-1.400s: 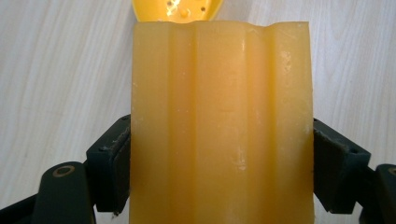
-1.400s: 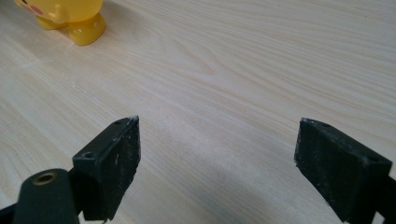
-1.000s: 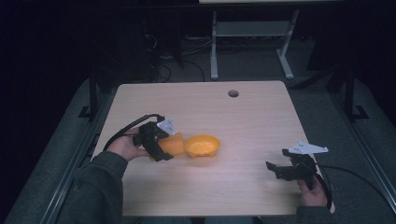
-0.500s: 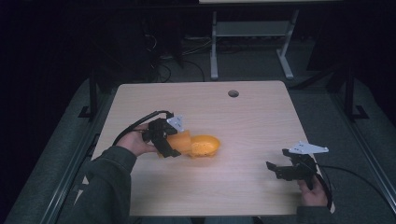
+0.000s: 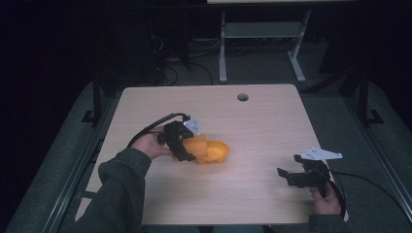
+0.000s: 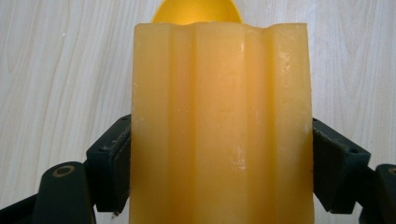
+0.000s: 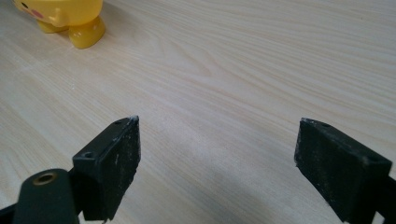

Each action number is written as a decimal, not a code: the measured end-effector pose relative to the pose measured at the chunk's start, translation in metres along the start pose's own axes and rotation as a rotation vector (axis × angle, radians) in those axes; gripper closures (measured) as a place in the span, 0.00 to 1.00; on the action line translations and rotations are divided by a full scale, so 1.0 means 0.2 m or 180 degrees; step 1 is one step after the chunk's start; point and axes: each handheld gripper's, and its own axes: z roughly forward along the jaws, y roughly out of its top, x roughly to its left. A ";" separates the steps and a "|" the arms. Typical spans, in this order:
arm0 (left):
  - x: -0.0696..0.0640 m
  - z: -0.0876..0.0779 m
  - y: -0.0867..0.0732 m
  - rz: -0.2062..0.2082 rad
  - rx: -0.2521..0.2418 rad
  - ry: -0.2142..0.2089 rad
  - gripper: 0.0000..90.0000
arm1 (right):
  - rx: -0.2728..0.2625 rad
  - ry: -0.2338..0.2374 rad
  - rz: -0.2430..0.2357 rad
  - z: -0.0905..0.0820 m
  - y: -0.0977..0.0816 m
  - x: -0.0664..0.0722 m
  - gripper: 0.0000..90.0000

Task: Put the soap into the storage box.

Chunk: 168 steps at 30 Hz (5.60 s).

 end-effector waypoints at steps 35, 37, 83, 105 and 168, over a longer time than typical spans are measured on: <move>0.06 0.17 0.20 0.0231 -0.0037 -0.0161 0.23 | -0.0021 -0.0010 -0.0017 -0.01 -0.01 -0.01 0.15; 0.07 0.18 0.20 0.0237 -0.0048 -0.0187 0.23 | -0.0023 -0.0009 -0.0018 -0.01 -0.01 -0.01 0.15; 0.12 0.28 0.20 0.0216 0.0001 -0.0292 0.23 | 0.0014 0.0015 -0.0041 -0.01 -0.01 0.00 0.15; 0.10 0.18 0.19 0.0183 -0.0069 -0.0178 0.20 | 0.0020 0.0015 -0.0018 0.00 -0.01 0.00 0.15; -0.10 -0.07 -0.02 0.0052 -0.0323 0.0078 0.21 | 0.0012 -0.0093 -0.0001 -0.01 0.00 0.00 0.15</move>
